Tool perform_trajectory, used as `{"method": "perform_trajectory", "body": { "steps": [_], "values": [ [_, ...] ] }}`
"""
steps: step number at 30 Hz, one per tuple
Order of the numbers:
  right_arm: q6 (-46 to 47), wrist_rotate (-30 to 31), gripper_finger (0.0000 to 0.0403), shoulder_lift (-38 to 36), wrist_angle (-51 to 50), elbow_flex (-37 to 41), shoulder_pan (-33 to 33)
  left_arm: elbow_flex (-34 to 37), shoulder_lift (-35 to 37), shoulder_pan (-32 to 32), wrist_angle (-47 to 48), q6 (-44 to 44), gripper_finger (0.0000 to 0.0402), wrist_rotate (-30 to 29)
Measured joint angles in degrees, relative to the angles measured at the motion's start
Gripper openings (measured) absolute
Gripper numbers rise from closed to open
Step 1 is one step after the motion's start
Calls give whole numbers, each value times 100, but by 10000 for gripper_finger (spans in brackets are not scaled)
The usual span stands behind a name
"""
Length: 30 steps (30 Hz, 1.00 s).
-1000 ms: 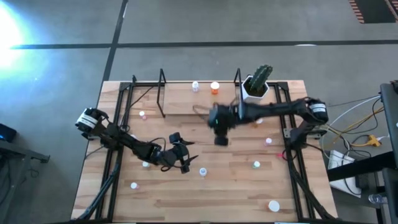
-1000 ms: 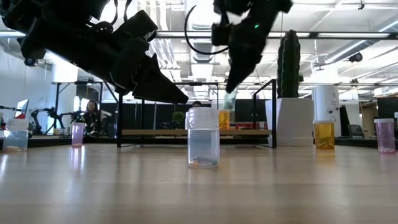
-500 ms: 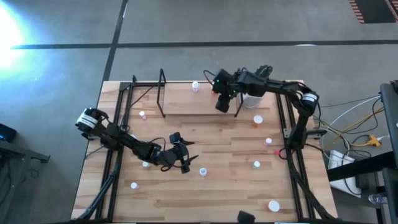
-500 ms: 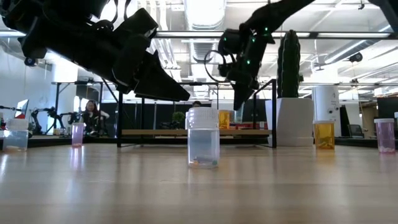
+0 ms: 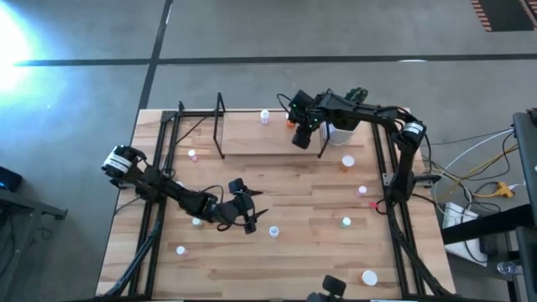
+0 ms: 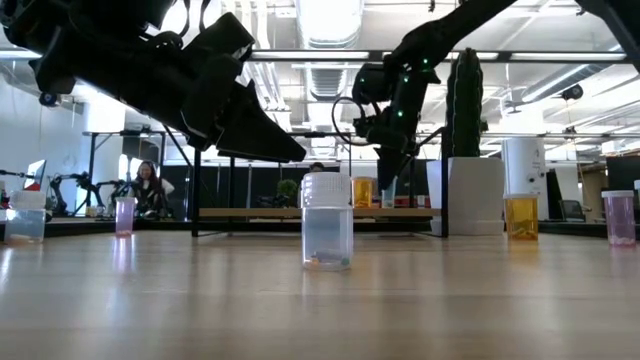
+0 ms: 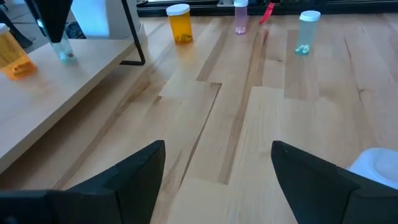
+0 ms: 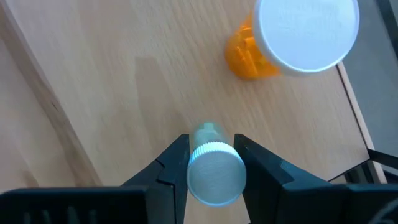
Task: Pick and place medicine bottles onto shelf by color
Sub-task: Put the top green medicine bottle on the shelf, then put the right transparent medicine bottle on the shelf
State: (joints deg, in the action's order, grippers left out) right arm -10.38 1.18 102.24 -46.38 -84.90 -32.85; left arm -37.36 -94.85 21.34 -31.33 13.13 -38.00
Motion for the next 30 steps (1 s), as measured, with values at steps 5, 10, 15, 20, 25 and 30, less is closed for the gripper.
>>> {"method": "perform_trajectory", "body": {
  "steps": [5, 10, 15, 20, 25, 30],
  "values": [
    [-16, 36, 126, 20, 25, 0, -1, 0, 0, 0, 2, 0, 276, 0],
    [-79, 44, 161, 31, 28, 2, -1, 0, 0, 0, 15, 0, 276, 0],
    [-122, 45, 200, 31, 24, -111, -1, 1, 0, 0, 15, 0, 276, 0],
    [-124, 43, 221, 17, 34, -372, 1, 0, 0, 0, 24, 0, 276, 0],
    [-91, 24, 220, -151, 44, -566, 20, 13, 0, 0, 28, 2, 276, 1],
    [60, -15, 207, -614, 154, -480, 373, 13, 0, 0, 28, 2, 276, 2]
  ]
}}
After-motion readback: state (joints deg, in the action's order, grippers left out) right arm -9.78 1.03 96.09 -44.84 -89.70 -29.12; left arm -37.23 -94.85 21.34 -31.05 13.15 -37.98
